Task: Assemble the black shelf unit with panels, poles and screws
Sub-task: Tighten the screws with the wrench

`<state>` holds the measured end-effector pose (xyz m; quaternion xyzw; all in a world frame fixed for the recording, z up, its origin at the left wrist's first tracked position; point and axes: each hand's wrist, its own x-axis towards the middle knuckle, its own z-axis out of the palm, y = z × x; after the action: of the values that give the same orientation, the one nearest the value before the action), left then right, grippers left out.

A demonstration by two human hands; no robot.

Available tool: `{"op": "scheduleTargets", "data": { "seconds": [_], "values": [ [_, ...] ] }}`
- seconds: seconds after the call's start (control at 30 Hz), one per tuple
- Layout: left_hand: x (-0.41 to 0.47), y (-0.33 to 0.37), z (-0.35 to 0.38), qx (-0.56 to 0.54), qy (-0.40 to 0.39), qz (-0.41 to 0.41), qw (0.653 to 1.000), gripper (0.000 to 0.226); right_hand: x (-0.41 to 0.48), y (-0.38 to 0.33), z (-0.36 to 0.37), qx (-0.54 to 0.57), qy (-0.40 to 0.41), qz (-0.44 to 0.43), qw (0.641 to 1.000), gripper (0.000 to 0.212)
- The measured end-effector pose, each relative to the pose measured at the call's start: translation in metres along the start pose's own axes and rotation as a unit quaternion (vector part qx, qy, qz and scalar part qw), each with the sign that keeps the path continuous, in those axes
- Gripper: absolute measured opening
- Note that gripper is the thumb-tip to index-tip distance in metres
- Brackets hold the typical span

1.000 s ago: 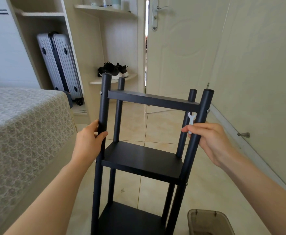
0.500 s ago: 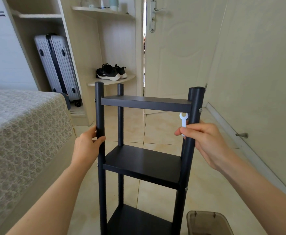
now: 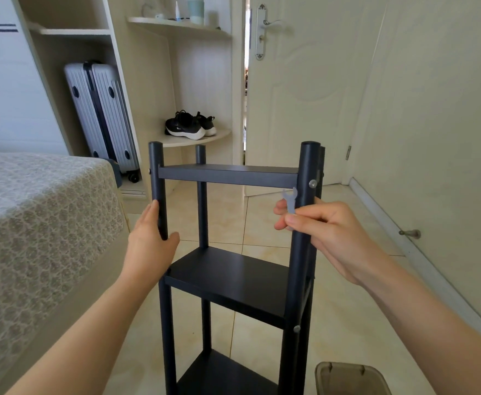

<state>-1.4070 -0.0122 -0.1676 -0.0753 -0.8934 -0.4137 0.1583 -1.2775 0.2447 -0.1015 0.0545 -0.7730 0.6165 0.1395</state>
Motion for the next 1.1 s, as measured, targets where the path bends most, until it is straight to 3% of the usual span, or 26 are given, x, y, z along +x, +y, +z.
{"op": "scheduleTargets", "data": {
  "seconds": [0.1, 0.23, 0.3, 0.43, 0.63, 1.1],
  "values": [
    [-0.013, 0.014, -0.002, -0.026, -0.04, 0.025, 0.999, 0.079, 0.006, -0.005, 0.009, 0.049, -0.034, 0.002, 0.998, 0.023],
    [-0.039, 0.035, 0.002, -0.125, -0.251, 0.067, 0.958, 0.079, 0.016, -0.01, 0.022, 0.036, -0.06, -0.005, 0.998, 0.021],
    [-0.052, 0.046, 0.007, -0.152, -0.31, 0.086, 0.935, 0.079, 0.021, -0.013, 0.028, 0.021, -0.07, -0.019, 0.997, 0.021],
    [-0.067, 0.063, 0.014, -0.256, -0.314, 0.063, 0.912, 0.062, 0.029, -0.016, 0.043, 0.021, -0.086, -0.033, 0.996, 0.02],
    [-0.072, 0.074, 0.015, -0.289, -0.257, 0.035, 0.921, 0.028, 0.038, -0.016, 0.061, 0.018, -0.087, -0.034, 0.995, 0.02],
    [-0.07, 0.073, -0.015, -0.333, -0.355, 0.042, 0.872, 0.031, 0.027, -0.028, 0.063, 0.015, -0.071, -0.107, 0.992, 0.02]
  ]
}}
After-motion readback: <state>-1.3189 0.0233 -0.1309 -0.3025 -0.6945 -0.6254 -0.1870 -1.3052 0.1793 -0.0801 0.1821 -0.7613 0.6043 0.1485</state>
